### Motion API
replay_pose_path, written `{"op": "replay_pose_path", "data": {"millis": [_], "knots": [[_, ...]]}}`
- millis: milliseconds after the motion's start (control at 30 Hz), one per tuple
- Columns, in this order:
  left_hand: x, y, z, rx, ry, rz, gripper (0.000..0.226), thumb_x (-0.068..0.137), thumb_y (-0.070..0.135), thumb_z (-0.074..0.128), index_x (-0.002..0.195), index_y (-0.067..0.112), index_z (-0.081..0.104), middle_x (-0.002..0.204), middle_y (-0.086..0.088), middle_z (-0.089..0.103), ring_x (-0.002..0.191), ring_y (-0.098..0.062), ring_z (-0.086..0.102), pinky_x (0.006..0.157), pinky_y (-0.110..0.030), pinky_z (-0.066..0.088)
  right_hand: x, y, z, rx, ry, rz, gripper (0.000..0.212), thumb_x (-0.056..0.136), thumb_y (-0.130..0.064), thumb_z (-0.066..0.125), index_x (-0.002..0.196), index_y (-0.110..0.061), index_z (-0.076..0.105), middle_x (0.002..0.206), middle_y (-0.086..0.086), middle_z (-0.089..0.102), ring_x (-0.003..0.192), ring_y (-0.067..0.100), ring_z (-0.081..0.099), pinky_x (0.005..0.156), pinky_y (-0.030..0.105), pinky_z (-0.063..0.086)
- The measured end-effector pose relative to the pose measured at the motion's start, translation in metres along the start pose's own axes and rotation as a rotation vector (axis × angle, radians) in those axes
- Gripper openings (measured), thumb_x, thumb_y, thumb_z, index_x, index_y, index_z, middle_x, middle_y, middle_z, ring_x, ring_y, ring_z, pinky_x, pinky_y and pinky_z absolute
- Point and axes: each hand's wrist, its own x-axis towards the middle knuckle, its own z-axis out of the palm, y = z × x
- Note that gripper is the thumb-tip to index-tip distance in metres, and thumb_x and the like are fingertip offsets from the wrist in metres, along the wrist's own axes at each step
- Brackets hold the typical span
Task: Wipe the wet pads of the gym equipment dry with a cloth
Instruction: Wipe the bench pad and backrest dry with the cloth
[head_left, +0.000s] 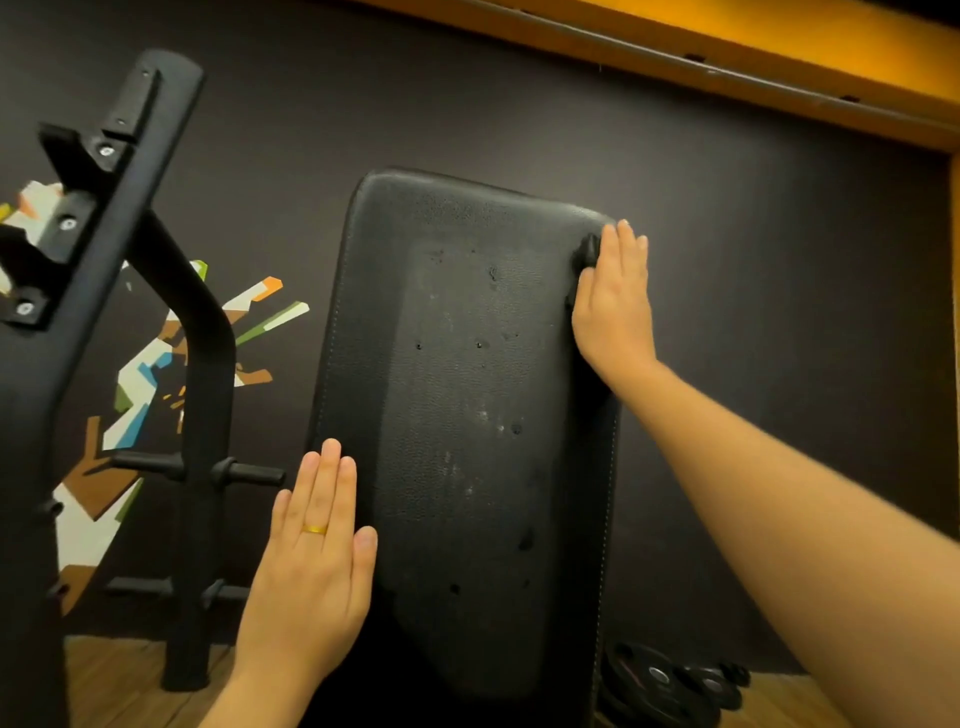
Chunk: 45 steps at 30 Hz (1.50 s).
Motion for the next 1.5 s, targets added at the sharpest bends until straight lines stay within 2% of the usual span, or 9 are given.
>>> {"op": "replay_pose_path", "data": {"millis": [200,334,534,735,901,1002,1169,1302,1502], "knots": [[-0.002,0.003,-0.001,-0.001,0.004,0.009,0.061,0.105,0.036,0.023,0.159,0.008,0.017,0.17,-0.001,0.001,0.157,-0.019,0.001,0.124,-0.032,-0.002,-0.09,0.01,0.005,-0.178,-0.078,-0.063,0.061,0.108,-0.025,0.028,0.161,-0.008,0.002,0.169,0.007,-0.009,0.155,0.025,-0.016,0.125,0.041,-0.006],[-0.003,0.002,-0.001,-0.029,0.008,0.008,0.061,0.104,0.034,0.026,0.159,0.008,0.018,0.17,-0.001,0.002,0.157,-0.018,0.001,0.124,-0.033,0.0,-0.029,0.007,0.0,-0.222,-0.021,-0.091,0.056,0.109,-0.02,0.028,0.16,-0.003,0.011,0.169,0.014,0.001,0.155,0.035,-0.009,0.126,0.049,0.004],[-0.001,0.002,0.0,-0.043,0.034,0.008,0.061,0.104,0.033,0.028,0.16,0.011,0.015,0.17,0.003,0.0,0.156,-0.016,0.001,0.125,-0.032,0.0,0.037,0.0,-0.008,-0.298,-0.004,-0.057,0.053,0.109,-0.018,0.029,0.159,-0.007,0.017,0.169,0.011,0.0,0.154,0.036,-0.011,0.126,0.051,0.003],[-0.002,0.005,-0.003,-0.06,0.007,-0.011,0.06,0.105,0.036,0.023,0.159,0.013,0.013,0.17,0.0,0.0,0.156,-0.013,-0.003,0.123,-0.047,0.015,-0.094,0.006,0.012,-0.241,-0.061,-0.095,0.057,0.106,-0.018,0.026,0.158,0.003,0.013,0.168,0.019,0.003,0.154,0.039,-0.005,0.126,0.053,0.011],[-0.003,0.009,-0.009,-0.054,-0.021,-0.024,0.06,0.105,0.035,0.021,0.159,0.011,0.01,0.169,-0.003,0.0,0.156,-0.015,-0.006,0.124,-0.044,0.009,-0.233,0.008,0.015,-0.301,-0.195,-0.068,0.062,0.106,-0.034,0.02,0.158,-0.004,0.003,0.169,0.012,-0.007,0.154,0.032,-0.017,0.125,0.047,0.009],[-0.002,0.012,-0.014,-0.038,-0.036,-0.024,0.061,0.106,0.032,0.023,0.16,0.008,0.01,0.169,-0.005,-0.001,0.156,-0.019,-0.006,0.124,-0.042,0.006,-0.284,0.011,0.014,-0.342,-0.225,-0.114,0.059,0.107,-0.031,0.026,0.155,0.0,0.01,0.168,0.016,0.003,0.155,0.034,-0.011,0.124,0.053,0.021],[-0.003,0.012,-0.013,-0.04,-0.013,-0.024,0.061,0.106,0.03,0.025,0.161,0.007,0.011,0.17,-0.008,0.001,0.156,-0.02,-0.005,0.124,-0.04,0.004,-0.286,0.019,0.014,-0.394,-0.278,-0.189,0.056,0.109,-0.026,0.024,0.154,0.005,0.013,0.166,0.022,0.007,0.154,0.04,-0.007,0.125,0.054,0.018],[-0.003,0.011,-0.011,-0.053,0.015,-0.016,0.061,0.106,0.029,0.027,0.161,0.007,0.012,0.17,-0.007,0.002,0.156,-0.019,-0.005,0.125,-0.04,0.004,-0.24,0.017,0.014,-0.334,-0.185,-0.203,0.055,0.109,-0.018,0.03,0.156,0.003,0.009,0.167,0.02,0.006,0.155,0.036,-0.008,0.127,0.048,0.011],[-0.003,0.012,-0.012,-0.038,0.027,-0.009,0.061,0.106,0.028,0.027,0.161,0.006,0.012,0.17,-0.008,0.002,0.157,-0.02,-0.004,0.125,-0.04,0.004,-0.281,0.005,0.027,-0.263,-0.117,-0.132,0.055,0.108,-0.01,0.036,0.156,0.004,0.012,0.167,0.021,0.009,0.155,0.038,-0.003,0.123,0.054,0.024]]}}
